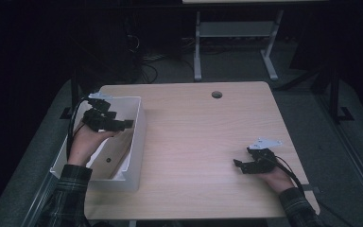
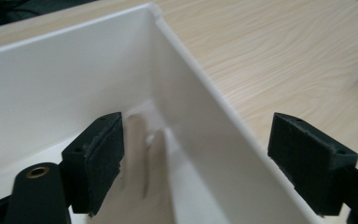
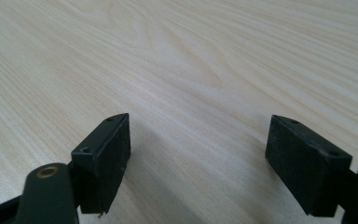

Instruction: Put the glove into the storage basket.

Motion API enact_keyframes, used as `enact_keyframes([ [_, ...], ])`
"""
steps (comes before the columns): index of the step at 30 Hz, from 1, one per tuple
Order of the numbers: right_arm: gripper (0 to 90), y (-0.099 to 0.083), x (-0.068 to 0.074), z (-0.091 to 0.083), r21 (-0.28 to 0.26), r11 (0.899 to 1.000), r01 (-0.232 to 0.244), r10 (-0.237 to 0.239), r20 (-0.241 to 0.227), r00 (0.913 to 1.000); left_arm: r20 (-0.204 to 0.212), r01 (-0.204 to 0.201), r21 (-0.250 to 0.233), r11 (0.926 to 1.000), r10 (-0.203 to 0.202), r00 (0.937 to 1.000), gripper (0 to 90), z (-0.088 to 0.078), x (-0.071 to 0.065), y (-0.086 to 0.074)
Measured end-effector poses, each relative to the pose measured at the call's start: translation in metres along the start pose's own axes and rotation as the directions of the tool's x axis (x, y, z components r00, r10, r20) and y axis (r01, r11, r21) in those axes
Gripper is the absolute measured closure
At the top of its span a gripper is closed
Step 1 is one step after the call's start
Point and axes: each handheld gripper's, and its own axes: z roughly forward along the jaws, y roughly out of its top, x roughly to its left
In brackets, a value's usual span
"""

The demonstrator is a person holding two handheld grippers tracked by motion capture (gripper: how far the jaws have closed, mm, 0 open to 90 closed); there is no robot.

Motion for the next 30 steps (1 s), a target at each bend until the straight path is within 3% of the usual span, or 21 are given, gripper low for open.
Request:
enact_keyframes([
  [1, 21.6, 0.0, 0.0, 0.0, 0.0, 1.0, 0.0, 0.0, 0.0, 1.0, 0.019, -0.011, -0.007, 0.9999, 0.011, 0.9998, 16.3, 0.002, -0.009, 0.006],
  [7, 21.6, 0.0, 0.0, 0.0, -0.001, 1.0, 0.0, 0.0, -0.001, 1.0, 0.071, -0.047, -0.022, 0.9987, 0.049, 0.9963, 14.6, 0.01, -0.031, 0.021],
  [15, 21.6, 0.0, 0.0, 0.0, 0.0, 1.0, -0.001, 0.001, -0.001, 1.0, 0.119, -0.08, -0.044, 0.9959, 0.084, 0.9893, 14.3, 0.019, -0.059, 0.036],
  [23, 21.5, 0.0, 0.0, 0.0, 0.0, 1.0, 0.0, 0.0, -0.002, 1.0, 0.152, -0.099, -0.055, 0.9935, 0.107, 0.9825, 14.4, 0.035, -0.085, 0.038],
  [30, 21.5, 0.0, 0.0, 0.0, 0.0, 1.0, -0.001, 0.001, -0.002, 1.0, 0.198, -0.13, -0.051, 0.9903, 0.137, 0.9705, 14.6, 0.06, -0.113, 0.03],
])
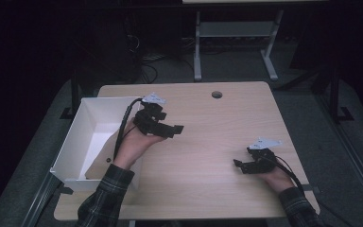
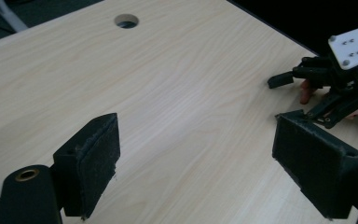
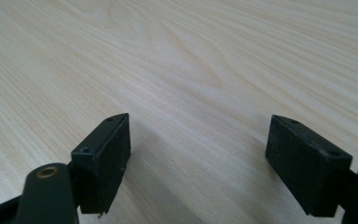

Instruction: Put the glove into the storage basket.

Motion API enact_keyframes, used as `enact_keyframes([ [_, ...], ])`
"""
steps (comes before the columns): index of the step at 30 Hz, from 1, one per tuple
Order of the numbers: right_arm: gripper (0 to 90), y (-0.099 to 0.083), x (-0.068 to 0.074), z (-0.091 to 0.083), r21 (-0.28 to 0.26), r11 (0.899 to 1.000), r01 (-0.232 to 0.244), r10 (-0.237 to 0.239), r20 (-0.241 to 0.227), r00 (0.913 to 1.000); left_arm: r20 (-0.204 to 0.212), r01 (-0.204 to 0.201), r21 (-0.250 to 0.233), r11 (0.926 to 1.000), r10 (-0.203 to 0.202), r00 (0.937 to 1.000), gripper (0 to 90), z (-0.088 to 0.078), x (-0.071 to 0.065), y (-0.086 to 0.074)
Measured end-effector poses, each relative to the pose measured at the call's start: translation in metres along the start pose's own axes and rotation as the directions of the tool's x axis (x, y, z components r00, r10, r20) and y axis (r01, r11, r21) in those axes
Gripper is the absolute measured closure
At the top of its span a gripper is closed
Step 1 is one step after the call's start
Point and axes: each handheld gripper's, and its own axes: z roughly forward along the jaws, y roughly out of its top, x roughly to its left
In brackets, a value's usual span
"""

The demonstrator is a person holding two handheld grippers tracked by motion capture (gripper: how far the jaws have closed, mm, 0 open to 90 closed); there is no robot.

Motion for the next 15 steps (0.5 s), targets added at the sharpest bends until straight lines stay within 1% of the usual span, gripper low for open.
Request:
enact_keyframes([
  [1, 21.5, 0.0, 0.0, 0.0, 0.001, 1.0, 0.0, 0.0, 0.0, 1.0, 0.005, -0.006, 0.006, 1.0, 0.006, 1.0, 14.6, 0.004, -0.003, -0.001],
  [2, 21.5, 0.0, 0.0, 0.0, -0.002, 1.0, -0.002, 0.002, 0.001, 1.0, 0.005, -0.006, 0.006, 1.0, 0.006, 1.0, 14.6, 0.004, -0.003, -0.001],
  [3, 21.5, 0.0, 0.0, 0.0, -0.002, 1.0, -0.001, 0.001, 0.001, 1.0, 0.018, -0.013, 0.015, 0.9998, 0.013, 0.9998, 14.6, 0.012, -0.009, -0.004],
  [4, 21.5, 0.0, 0.0, 0.0, -0.002, 1.0, 0.0, 0.0, 0.0, 1.0, 0.022, -0.016, 0.015, 0.9998, 0.015, 0.9996, 14.7, 0.016, -0.012, -0.005],
  [5, 21.5, 0.0, 0.0, 0.0, -0.002, 1.0, 0.0, 0.0, 0.0, 1.0, 0.028, -0.008, 0.01, 0.9999, 0.007, 0.9996, 14.6, 0.021, -0.015, -0.007],
  [7, 21.5, 0.0, 0.0, 0.0, -0.002, 1.0, 0.0, 0.0, 0.0, 1.0, 0.038, -0.018, 0.019, 0.9997, 0.017, 0.9991, 14.6, 0.03, -0.02, -0.01],
  [8, 21.5, 0.0, 0.0, 0.0, -0.002, 1.0, 0.0, 0.0, 0.0, 1.0, 0.039, -0.014, 0.017, 0.9998, 0.013, 0.9991, 14.6, 0.034, -0.023, -0.012],
  [9, 21.5, 0.0, 0.0, 0.0, -0.002, 1.0, 0.0, 0.0, 0.0, 1.0, 0.043, -0.022, 0.026, 0.9994, 0.021, 0.9989, 14.6, 0.037, -0.024, -0.014],
  [10, 21.5, 0.0, 0.0, 0.0, -0.002, 1.0, 0.0, 0.0, 0.0, 1.0, 0.046, -0.02, 0.027, 0.9994, 0.018, 0.9988, 14.6, 0.041, -0.026, -0.016],
  [15, 21.5, 0.0, 0.0, 0.0, -0.002, 1.0, 0.001, -0.001, 0.0, 1.0, 0.069, -0.039, 0.038, 0.9985, 0.036, 0.997, 14.6, 0.059, -0.033, -0.029],
])
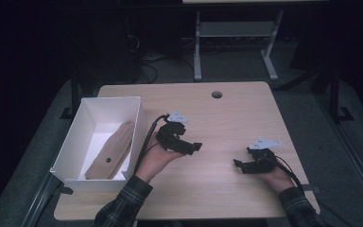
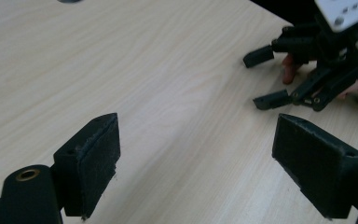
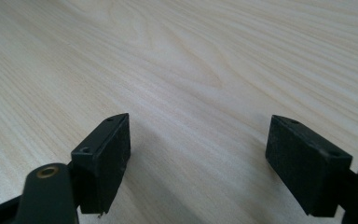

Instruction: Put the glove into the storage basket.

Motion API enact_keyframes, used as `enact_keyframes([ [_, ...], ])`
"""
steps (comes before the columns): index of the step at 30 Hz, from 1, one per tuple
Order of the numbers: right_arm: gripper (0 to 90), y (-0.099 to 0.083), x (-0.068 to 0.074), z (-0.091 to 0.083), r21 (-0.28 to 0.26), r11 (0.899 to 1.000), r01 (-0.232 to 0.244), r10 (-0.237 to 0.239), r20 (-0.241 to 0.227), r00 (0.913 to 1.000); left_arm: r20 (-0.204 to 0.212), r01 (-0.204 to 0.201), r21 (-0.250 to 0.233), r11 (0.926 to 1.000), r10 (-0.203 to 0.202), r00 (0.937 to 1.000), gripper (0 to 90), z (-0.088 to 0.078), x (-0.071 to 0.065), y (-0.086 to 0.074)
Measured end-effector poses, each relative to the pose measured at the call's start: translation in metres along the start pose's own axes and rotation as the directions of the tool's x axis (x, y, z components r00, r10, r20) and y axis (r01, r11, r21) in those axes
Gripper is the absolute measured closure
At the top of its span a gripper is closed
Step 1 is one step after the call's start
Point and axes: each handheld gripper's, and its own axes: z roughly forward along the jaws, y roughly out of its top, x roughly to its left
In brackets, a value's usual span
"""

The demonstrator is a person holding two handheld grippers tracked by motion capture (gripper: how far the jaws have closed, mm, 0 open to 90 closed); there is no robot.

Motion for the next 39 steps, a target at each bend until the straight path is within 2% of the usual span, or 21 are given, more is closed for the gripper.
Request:
enact_keyframes([
  [6, 21.5, 0.0, 0.0, 0.0, 0.0, 1.0, 0.002, -0.002, -0.001, 1.0, 0.027, -0.039, 0.028, 0.9988, 0.039, 0.9989, 14.6, 0.021, -0.008, -0.018],
  [13, 21.5, 0.0, 0.0, 0.0, 0.0, 1.0, 0.002, -0.002, -0.001, 1.0, 0.039, -0.076, 0.045, 0.9961, 0.074, 0.9965, 14.6, 0.034, -0.012, -0.034],
  [16, 21.5, 0.0, 0.0, 0.0, 0.001, 1.0, 0.002, -0.002, -0.002, 1.0, 0.039, -0.092, 0.05, 0.9945, 0.09, 0.9952, 14.6, 0.04, -0.011, -0.045],
  [18, 21.5, 0.0, 0.0, 0.0, 0.001, 1.0, 0.002, -0.002, -0.002, 1.0, 0.038, -0.087, 0.056, 0.9946, 0.085, 0.9956, 14.6, 0.043, -0.01, -0.051],
  [31, 21.5, 0.0, 0.0, 0.0, 0.001, 1.0, 0.002, -0.002, -0.002, 1.0, 0.016, -0.117, 0.091, 0.989, 0.116, 0.9931, 14.4, 0.057, -0.005, -0.072],
  [33, 21.5, 0.0, 0.0, 0.0, 0.001, 1.0, 0.002, -0.002, -0.002, 1.0, 0.011, -0.134, 0.102, 0.9856, 0.134, 0.9909, 14.4, 0.059, -0.006, -0.077],
  [35, 21.5, 0.0, 0.0, 0.0, 0.001, 1.0, 0.002, -0.002, -0.002, 1.0, 0.002, -0.149, 0.088, 0.9849, 0.149, 0.9888, 13.2, 0.06, -0.007, -0.079],
  [36, 21.5, 0.0, 0.0, 0.0, 0.001, 1.0, 0.002, -0.002, -0.002, 1.0, -0.002, -0.17, 0.085, 0.9819, 0.17, 0.9854, 13.2, 0.061, -0.008, -0.081],
  [37, 21.5, 0.0, 0.0, 0.0, 0.001, 1.0, 0.002, -0.002, -0.002, 1.0, -0.002, -0.17, 0.085, 0.9819, 0.17, 0.9854, 12.7, 0.061, -0.008, -0.081],
  [38, 21.5, 0.0, 0.0, 0.0, 0.001, 1.0, 0.002, -0.002, -0.002, 1.0, -0.002, -0.199, 0.043, 0.9791, 0.199, 0.98, 12.4, 0.062, -0.009, -0.086],
  [39, 21.4, 0.0, 0.0, 0.0, 0.001, 1.0, 0.002, -0.002, -0.002, 1.0, -0.002, -0.199, 0.043, 0.9791, 0.199, 0.98, 12.5, 0.062, -0.009, -0.086],
])
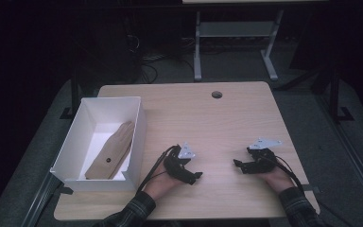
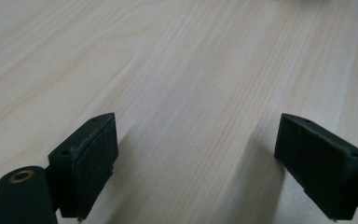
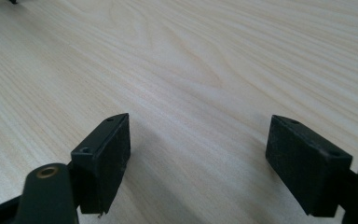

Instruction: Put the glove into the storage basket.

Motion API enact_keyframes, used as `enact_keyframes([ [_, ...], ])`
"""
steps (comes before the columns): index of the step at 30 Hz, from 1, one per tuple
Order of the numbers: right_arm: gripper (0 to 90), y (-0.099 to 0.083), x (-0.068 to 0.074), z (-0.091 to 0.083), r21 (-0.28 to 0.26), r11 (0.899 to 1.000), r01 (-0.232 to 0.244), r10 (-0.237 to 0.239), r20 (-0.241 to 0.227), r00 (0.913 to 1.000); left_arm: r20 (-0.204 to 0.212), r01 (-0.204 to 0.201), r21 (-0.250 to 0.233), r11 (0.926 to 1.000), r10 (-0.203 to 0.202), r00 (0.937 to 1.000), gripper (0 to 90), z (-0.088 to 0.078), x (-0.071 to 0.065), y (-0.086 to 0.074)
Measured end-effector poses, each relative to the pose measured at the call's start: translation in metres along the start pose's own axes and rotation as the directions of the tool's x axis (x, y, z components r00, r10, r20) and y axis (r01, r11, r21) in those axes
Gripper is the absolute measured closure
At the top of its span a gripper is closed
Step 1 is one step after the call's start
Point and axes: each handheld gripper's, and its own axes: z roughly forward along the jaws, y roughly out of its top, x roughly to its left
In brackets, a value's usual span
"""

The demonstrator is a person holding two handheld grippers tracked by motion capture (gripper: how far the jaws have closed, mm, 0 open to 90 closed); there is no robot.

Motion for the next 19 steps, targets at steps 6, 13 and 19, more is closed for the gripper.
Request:
enact_keyframes([
  [6, 21.5, 0.0, 0.0001, 0.0, 0.0, 1.0, 0.0, 0.0, 0.0, 1.0, 0.019, -0.022, 0.0, 0.9998, 0.022, 0.9996, 12.6, -0.0004, -0.002, -0.0005],
  [13, 21.4, 0.0, 0.0, -0.0001, 0.002, 1.0, 0.001, -0.001, 0.0, 1.0, 0.027, -0.026, -0.003, 0.9997, 0.026, 0.9993, 12.6, -0.0002, -0.0026, -0.0006],
  [19, 21.4, 0.0001, 0.0, -0.0001, 0.002, 1.0, 0.001, -0.001, 0.0, 1.0, 0.032, -0.034, 0.0, 0.9994, 0.034, 0.9989, 12.6, -0.0005, -0.0026, -0.0006],
])
